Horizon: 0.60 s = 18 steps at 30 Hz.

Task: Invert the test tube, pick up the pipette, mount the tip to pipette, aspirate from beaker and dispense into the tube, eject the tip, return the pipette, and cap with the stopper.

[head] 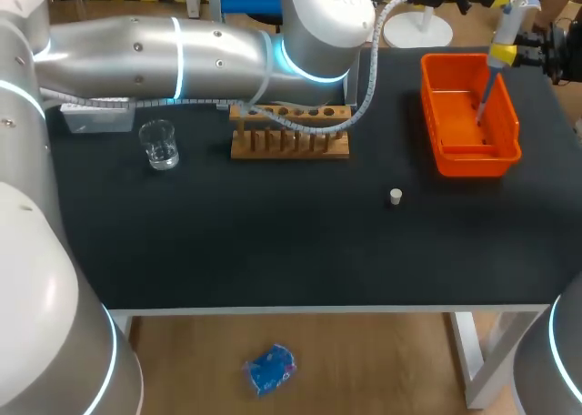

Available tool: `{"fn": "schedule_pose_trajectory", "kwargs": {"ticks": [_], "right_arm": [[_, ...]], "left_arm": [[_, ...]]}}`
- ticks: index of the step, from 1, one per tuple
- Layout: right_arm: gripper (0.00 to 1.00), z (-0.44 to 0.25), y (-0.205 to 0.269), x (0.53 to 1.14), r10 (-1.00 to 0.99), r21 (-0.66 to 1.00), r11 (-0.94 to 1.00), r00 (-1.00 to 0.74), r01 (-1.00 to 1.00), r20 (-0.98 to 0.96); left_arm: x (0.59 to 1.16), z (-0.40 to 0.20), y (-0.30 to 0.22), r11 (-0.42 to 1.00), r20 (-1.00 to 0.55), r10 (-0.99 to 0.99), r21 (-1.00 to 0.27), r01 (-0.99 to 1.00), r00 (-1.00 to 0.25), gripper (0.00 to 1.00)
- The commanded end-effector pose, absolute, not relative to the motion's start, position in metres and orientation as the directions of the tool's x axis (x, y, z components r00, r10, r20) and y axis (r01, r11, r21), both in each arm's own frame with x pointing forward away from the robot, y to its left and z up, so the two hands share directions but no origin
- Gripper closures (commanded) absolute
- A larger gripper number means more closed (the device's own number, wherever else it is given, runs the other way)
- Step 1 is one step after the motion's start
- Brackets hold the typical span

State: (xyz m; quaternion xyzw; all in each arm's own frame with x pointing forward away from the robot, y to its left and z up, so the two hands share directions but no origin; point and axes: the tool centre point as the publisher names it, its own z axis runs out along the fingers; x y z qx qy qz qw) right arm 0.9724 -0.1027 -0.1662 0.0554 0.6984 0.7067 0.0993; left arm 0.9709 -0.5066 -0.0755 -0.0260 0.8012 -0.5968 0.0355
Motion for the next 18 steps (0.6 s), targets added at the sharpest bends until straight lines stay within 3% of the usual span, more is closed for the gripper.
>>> {"fn": "schedule_pose_trajectory", "kwargs": {"ticks": [1, 18], "right_arm": [[1.00, -0.1621, -0.1020, 0.9732, 0.217, 0.998, -0.005, -0.974, -0.064, -0.061], [1.00, -0.1621, -0.1020, 0.9732, 0.217, 0.998, -0.005, -0.974, -0.064, -0.061]], "left_arm": [[0.9722, -0.0812, -0.5088, 0.281, -0.025, -0.079, -0.960, 0.002, -0.997, 1.00], [0.9713, -0.0880, -0.5104, 0.275, -0.014, -0.078, -0.962, -0.008, -0.997, 1.00]]}}
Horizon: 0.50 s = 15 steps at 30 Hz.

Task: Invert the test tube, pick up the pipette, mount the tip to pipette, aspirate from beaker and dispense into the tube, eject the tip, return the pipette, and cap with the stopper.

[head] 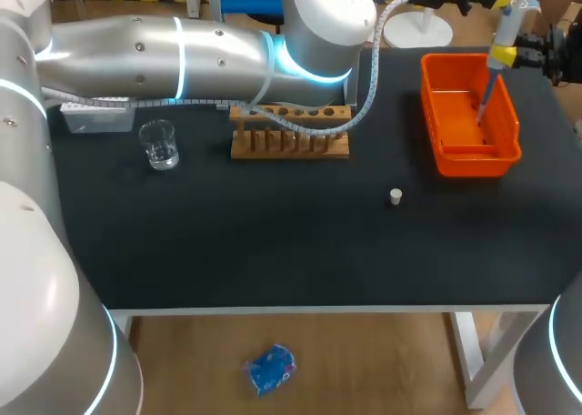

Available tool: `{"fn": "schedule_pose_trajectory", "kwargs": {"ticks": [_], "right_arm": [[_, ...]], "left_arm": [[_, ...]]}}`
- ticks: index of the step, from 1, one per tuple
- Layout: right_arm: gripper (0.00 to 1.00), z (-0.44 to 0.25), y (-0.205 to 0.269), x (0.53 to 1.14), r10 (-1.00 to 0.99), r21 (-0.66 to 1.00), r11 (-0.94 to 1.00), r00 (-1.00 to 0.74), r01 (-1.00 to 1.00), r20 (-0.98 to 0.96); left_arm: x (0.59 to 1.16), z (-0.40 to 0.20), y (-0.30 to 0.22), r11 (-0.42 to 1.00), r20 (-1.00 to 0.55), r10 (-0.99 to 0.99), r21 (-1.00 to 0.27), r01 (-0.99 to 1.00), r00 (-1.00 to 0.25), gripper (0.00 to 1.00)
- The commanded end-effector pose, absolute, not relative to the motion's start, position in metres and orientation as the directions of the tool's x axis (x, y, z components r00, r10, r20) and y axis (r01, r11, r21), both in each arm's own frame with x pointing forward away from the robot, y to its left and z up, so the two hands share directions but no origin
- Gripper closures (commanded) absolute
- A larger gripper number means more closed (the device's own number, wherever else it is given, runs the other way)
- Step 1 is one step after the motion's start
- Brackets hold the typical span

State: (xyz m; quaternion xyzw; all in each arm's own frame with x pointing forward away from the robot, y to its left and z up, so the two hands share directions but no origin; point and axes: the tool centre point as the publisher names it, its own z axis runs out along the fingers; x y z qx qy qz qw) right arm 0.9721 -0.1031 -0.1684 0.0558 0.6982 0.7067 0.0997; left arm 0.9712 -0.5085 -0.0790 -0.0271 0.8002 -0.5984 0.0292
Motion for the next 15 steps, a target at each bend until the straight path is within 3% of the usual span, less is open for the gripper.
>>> {"fn": "schedule_pose_trajectory", "kwargs": {"ticks": [1, 15], "right_arm": [[1.00, -0.1621, -0.1020, 0.9732, 0.217, 0.998, -0.005, -0.974, -0.064, -0.061], [1.00, -0.1621, -0.1020, 0.9732, 0.217, 0.998, -0.005, -0.974, -0.064, -0.061]], "left_arm": [[0.9714, -0.0884, -0.5104, 0.275, -0.014, -0.078, -0.962, -0.008, -0.997, 1.00], [0.9716, -0.0958, -0.5109, 0.268, -0.005, -0.084, -0.963, -0.018, -0.996, 1.00]]}}
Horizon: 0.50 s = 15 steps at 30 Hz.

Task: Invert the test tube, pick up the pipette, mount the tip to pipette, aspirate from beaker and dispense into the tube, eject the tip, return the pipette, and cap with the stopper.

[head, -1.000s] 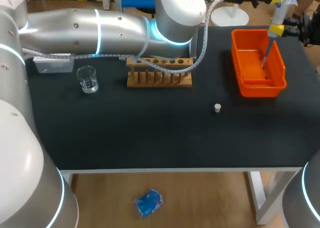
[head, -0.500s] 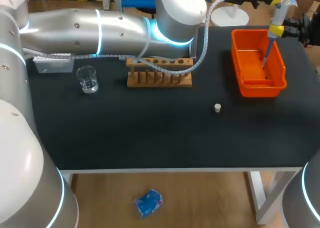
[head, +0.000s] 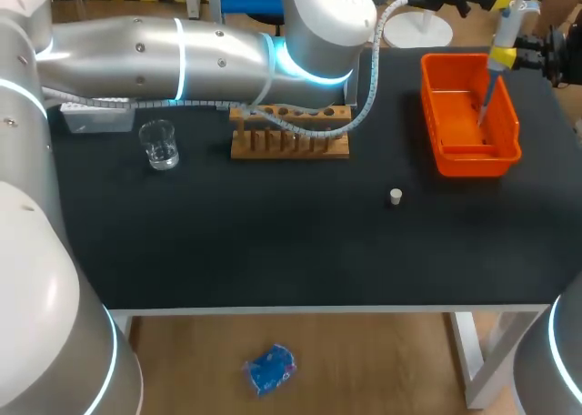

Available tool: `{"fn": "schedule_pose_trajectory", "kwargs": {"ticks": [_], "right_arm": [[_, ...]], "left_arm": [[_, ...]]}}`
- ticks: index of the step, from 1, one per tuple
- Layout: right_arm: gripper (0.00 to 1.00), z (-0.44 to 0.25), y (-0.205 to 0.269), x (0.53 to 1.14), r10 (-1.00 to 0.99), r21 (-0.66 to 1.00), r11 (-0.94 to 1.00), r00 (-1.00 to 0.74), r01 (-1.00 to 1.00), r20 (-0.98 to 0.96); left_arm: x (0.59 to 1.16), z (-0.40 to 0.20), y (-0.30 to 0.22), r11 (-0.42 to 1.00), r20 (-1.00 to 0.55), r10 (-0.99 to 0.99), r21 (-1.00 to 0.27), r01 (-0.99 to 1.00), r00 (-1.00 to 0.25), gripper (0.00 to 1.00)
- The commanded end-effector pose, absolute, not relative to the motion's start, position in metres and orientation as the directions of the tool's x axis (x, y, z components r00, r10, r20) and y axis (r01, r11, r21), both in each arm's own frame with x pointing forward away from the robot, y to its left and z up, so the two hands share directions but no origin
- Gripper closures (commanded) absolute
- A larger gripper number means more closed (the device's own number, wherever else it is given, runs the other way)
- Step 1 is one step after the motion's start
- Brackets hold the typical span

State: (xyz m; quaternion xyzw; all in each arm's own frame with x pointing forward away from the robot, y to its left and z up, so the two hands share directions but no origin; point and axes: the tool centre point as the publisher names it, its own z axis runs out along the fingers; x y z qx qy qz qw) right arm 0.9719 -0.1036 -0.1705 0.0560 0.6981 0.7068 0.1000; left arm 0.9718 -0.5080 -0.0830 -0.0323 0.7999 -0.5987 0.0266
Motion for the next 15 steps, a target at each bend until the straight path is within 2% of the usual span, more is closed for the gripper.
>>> {"fn": "schedule_pose_trajectory", "kwargs": {"ticks": [1, 15], "right_arm": [[1.00, -0.1621, -0.1020, 0.9732, 0.217, 0.998, -0.005, -0.974, -0.064, -0.061], [1.00, -0.1621, -0.1020, 0.9732, 0.217, 0.998, -0.005, -0.974, -0.064, -0.061]], "left_arm": [[0.9717, -0.0965, -0.5111, 0.268, -0.004, -0.084, -0.963, -0.018, -0.996, 1.00], [0.9730, -0.1002, -0.5105, 0.263, 0.002, -0.086, -0.964, -0.024, -0.996, 1.00]]}}
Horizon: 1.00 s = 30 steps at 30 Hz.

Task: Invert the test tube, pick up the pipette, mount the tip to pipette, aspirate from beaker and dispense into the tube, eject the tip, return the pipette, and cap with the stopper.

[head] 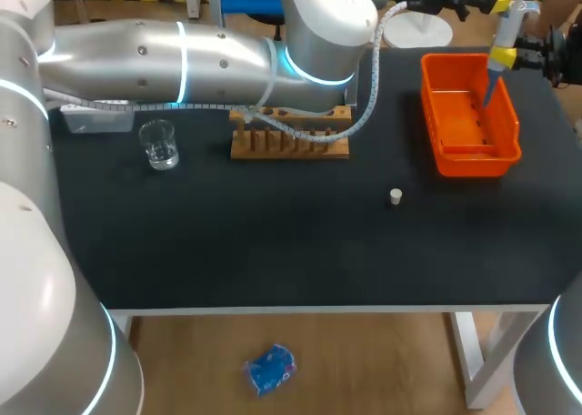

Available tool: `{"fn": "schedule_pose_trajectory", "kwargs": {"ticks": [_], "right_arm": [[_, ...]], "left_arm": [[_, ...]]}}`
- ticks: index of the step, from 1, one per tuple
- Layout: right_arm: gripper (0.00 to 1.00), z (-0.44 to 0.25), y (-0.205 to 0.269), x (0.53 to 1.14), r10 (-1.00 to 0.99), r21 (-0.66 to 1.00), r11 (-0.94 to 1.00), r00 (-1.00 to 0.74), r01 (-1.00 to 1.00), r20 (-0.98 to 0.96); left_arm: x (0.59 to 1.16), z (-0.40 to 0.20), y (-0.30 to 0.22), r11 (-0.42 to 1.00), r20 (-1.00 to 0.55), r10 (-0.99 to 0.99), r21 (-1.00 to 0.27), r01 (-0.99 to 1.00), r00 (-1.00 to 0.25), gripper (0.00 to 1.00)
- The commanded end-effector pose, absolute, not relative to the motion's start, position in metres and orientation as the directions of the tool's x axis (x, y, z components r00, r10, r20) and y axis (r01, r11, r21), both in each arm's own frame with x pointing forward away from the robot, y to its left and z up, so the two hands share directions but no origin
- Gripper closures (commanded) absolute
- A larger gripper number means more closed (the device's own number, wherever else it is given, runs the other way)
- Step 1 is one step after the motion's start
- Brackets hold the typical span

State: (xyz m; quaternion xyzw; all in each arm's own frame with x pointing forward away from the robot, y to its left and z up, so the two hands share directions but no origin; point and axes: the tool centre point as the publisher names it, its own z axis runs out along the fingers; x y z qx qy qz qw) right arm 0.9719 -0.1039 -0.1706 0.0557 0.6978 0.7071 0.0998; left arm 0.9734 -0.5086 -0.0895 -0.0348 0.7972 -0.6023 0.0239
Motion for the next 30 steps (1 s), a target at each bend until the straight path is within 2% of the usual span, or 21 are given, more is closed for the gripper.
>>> {"fn": "schedule_pose_trajectory", "kwargs": {"ticks": [1, 22, 30], "right_arm": [[1.00, -0.162, -0.102, 0.973, 0.217, 0.998, -0.005, -0.974, -0.064, -0.061], [1.00, -0.162, -0.102, 0.973, 0.217, 0.998, -0.005, -0.974, -0.064, -0.061], [1.00, -0.162, -0.102, 0.973, 0.217, 0.998, -0.005, -0.974, -0.064, -0.061]], "left_arm": [[0.973, -0.100, -0.510, 0.264, 0.000, -0.087, -0.964, -0.023, -0.996, 1.00], [0.979, -0.057, -0.494, 0.192, -0.062, -0.070, -0.980, 0.048, -0.996, 1.00], [0.976, -0.051, -0.470, 0.161, -0.073, -0.066, -0.985, 0.061, -0.995, 1.00]]}}
